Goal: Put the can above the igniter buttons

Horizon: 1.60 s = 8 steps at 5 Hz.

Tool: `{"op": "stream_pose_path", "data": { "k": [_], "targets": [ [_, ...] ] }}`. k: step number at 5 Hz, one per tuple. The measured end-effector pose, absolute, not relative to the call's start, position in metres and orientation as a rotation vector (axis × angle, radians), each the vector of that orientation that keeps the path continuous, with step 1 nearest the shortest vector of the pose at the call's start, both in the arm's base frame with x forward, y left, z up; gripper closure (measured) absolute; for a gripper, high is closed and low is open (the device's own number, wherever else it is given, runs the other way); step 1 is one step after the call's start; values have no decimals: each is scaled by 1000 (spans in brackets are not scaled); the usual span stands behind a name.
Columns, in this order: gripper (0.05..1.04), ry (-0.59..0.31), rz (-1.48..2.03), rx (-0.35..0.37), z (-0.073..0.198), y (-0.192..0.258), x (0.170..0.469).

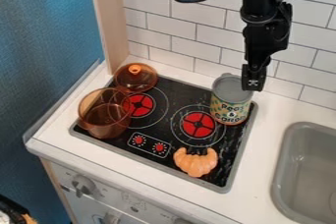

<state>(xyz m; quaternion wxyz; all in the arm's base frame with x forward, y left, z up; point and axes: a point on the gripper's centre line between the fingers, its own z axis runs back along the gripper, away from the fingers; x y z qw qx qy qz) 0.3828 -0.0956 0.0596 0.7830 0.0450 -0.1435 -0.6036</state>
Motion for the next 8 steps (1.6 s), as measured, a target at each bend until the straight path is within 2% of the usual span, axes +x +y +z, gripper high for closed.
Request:
{"op": "stream_pose_path", "data": {
  "k": [2,4,7,8],
  "targets": [
    [83,-234,-1302,51,29,-103,382],
    [83,-253,-1361,-9,2,-120,399],
    [85,-187,-1290,-55,-25,-99,410],
    [84,-162,-1242,-64,-30,-88,406]
  ]
}}
